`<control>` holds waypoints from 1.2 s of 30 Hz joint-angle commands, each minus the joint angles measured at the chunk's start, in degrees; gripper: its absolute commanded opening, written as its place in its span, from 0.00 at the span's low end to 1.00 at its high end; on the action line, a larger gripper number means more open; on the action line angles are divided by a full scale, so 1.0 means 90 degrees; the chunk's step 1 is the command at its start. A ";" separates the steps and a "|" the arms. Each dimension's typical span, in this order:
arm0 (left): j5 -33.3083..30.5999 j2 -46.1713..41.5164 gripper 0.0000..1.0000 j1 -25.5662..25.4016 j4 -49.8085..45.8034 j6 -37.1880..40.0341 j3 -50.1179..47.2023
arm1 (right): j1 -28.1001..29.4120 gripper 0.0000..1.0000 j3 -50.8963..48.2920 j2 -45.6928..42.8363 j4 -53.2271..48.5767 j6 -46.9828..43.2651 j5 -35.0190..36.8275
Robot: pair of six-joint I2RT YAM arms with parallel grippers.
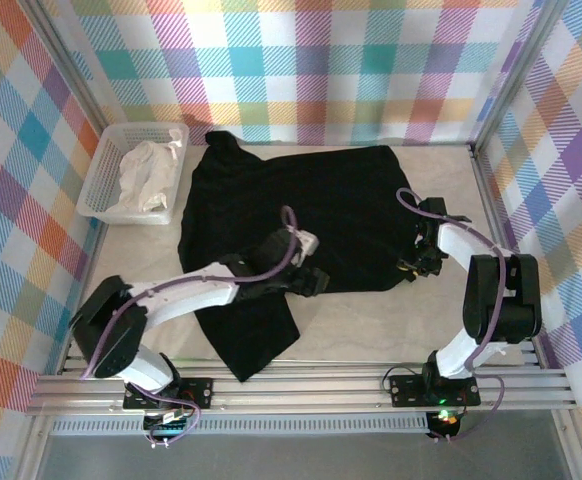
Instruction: Fold the inside-out t-shirt
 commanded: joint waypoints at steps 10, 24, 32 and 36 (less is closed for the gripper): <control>-0.0772 0.3248 0.74 -0.0731 0.0950 0.2824 0.2250 | -0.0233 0.01 0.0558 -0.0771 -0.0520 -0.0494 -0.1517; 0.2785 0.2378 0.00 0.0337 0.0950 0.0701 0.1367 | 0.0308 0.14 0.3325 0.2124 -0.1062 -0.0972 -0.1322; 0.3345 0.2505 0.00 0.0795 0.1016 0.0127 0.1213 | 0.0549 0.37 0.3471 0.1966 -0.1153 -0.1413 -0.0246; 0.3353 0.2648 0.00 0.0789 0.0958 0.0126 0.1253 | 0.0798 0.47 0.2335 0.1198 -0.0740 -0.1662 -0.0390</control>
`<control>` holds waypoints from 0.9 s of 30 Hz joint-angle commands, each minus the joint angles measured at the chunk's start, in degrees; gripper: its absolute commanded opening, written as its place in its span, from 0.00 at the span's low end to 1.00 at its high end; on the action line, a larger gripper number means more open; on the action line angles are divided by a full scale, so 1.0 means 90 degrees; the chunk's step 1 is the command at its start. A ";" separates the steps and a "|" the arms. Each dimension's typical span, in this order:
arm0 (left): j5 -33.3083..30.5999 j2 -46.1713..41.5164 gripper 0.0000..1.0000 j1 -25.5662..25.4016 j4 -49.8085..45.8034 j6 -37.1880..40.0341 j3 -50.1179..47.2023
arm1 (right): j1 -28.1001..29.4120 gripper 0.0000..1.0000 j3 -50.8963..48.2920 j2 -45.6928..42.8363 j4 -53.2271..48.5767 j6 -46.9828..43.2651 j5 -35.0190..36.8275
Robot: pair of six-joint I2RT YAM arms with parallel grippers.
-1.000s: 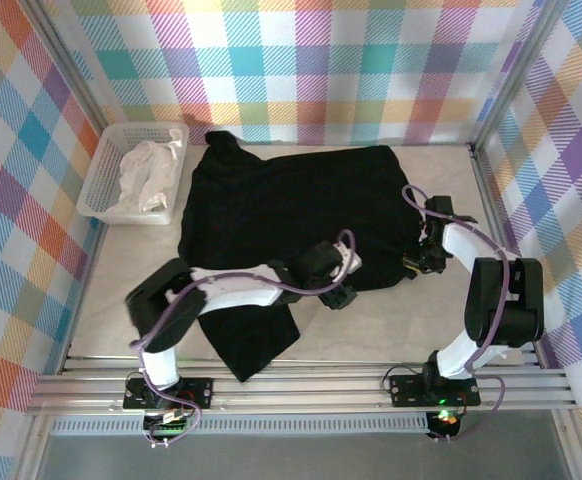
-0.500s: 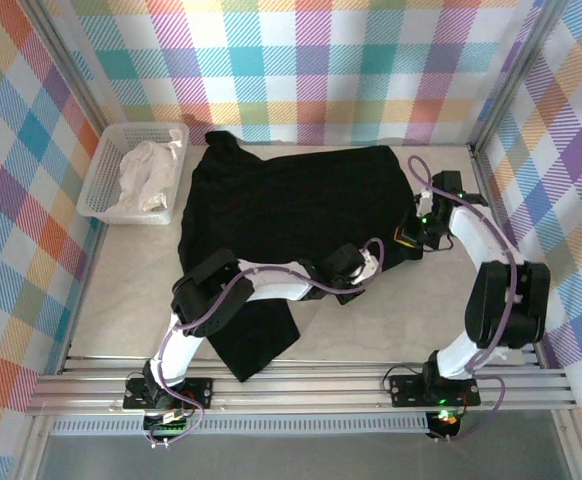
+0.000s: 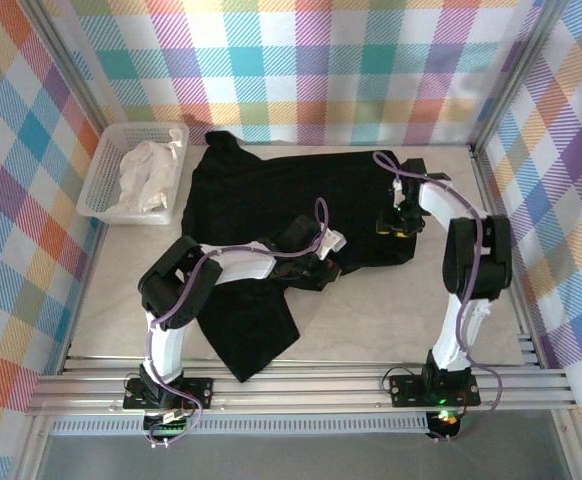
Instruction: Fold the inside-out t-shirt
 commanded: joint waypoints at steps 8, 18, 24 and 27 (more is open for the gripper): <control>0.0279 0.0231 0.00 -0.0040 -0.0098 -0.0116 0.0017 | 0.0831 0.56 -0.0740 -0.0535 0.0422 -0.0843 0.0340; 0.0268 0.0182 0.00 -0.0032 -0.0128 -0.0058 -0.0005 | 0.0992 0.48 -0.0293 -0.0008 0.0277 -0.1044 0.1235; 0.0254 0.0184 0.00 -0.0034 -0.0155 -0.0008 -0.0005 | 0.0786 0.33 -0.0185 -0.0109 0.0131 -0.1056 0.1292; 0.0225 0.0192 0.00 -0.0032 -0.0173 0.0028 -0.0020 | 0.0585 0.24 -0.0177 -0.0117 0.0101 -0.1031 0.1026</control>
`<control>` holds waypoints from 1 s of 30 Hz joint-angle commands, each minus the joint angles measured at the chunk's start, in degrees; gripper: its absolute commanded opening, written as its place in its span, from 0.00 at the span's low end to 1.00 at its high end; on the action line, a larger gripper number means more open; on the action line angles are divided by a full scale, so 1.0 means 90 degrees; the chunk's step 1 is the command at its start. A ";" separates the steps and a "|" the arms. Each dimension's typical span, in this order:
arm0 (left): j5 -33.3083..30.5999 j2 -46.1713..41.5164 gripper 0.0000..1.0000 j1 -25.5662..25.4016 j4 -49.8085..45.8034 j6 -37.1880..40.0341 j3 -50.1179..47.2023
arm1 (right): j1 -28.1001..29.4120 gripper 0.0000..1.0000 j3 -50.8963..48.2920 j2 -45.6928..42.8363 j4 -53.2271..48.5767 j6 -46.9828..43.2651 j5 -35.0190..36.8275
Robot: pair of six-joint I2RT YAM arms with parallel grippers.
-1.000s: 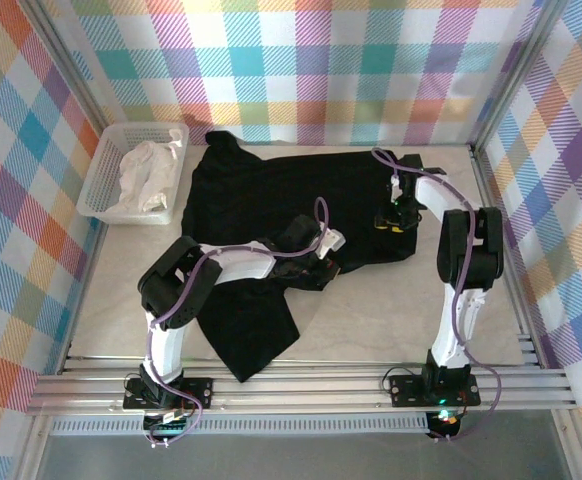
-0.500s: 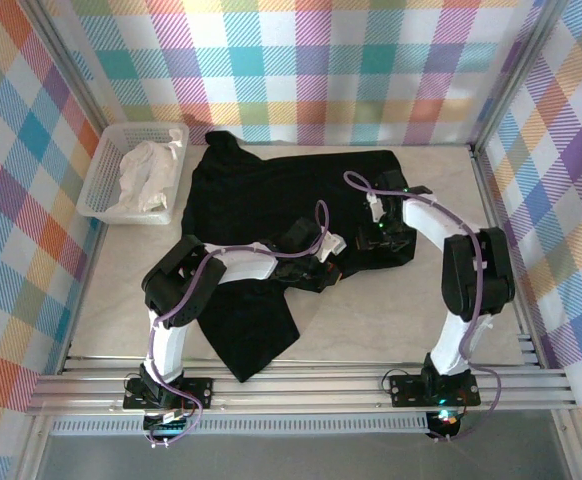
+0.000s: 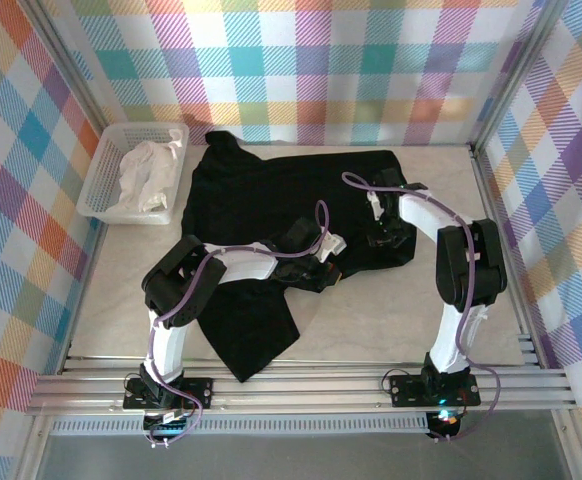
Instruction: Fold the inside-out t-shirt
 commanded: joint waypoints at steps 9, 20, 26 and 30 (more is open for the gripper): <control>0.0056 0.0046 0.00 -0.0039 -0.0157 0.0145 -0.0069 | -0.0701 0.08 0.0112 -0.0142 -0.0337 0.0298 -0.0570; 0.0104 0.0112 0.00 -0.0041 -0.0137 0.0160 -0.0101 | -0.1001 0.21 0.0260 -0.0391 -0.0747 0.0842 -0.0052; 0.0091 0.0100 0.00 -0.0041 -0.0108 0.0162 -0.0132 | -0.0683 0.38 -0.0472 -0.1032 -0.0442 0.0607 -0.0739; 0.0139 0.0153 0.00 -0.0036 -0.0105 0.0148 -0.0087 | -0.0284 0.48 -0.0673 -0.0914 -0.0386 0.0357 -0.0769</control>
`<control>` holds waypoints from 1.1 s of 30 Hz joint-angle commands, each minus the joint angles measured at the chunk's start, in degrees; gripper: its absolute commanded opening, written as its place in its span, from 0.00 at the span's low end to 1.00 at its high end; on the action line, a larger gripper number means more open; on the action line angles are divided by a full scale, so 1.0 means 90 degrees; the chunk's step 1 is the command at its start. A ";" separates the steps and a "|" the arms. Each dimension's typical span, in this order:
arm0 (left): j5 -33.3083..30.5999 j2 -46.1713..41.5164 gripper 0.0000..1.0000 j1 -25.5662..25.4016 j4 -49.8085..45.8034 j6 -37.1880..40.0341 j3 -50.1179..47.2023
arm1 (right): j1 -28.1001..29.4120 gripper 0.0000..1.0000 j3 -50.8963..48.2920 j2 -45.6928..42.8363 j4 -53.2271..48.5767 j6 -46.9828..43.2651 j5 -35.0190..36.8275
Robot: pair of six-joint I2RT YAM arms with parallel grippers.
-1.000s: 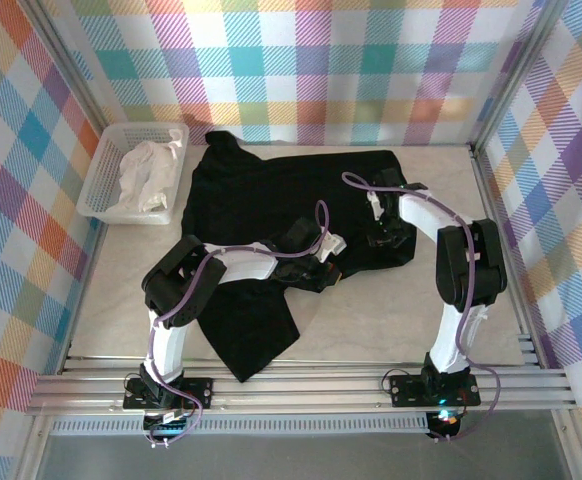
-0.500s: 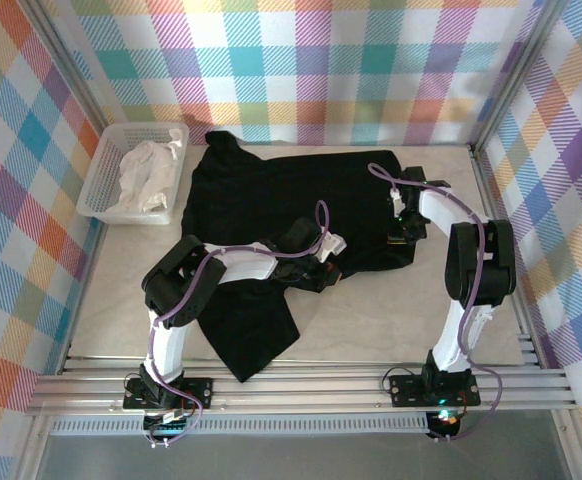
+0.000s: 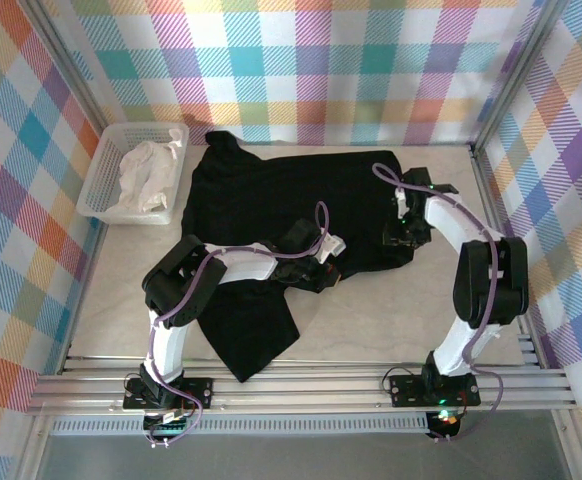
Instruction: Fold the inside-out t-shirt
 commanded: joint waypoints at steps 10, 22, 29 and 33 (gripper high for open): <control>0.0187 0.0166 0.00 -0.0037 -0.0152 0.0143 0.0012 | 0.0265 0.39 0.0251 0.0751 -0.0012 -0.0423 -0.0184; 0.0170 0.0146 0.00 -0.0038 -0.0194 0.0203 -0.0008 | 0.0236 0.05 0.0294 0.0630 -0.0283 -0.0467 0.0177; 0.0074 0.0156 0.00 -0.0039 -0.0178 0.0220 0.0006 | -0.0111 0.00 0.0396 -0.0324 -0.0910 -0.0361 -0.0088; 0.0003 0.0222 0.00 -0.0058 -0.0086 0.0220 0.0036 | -0.0384 0.00 0.0250 -0.0910 -0.1134 -0.0321 -0.0700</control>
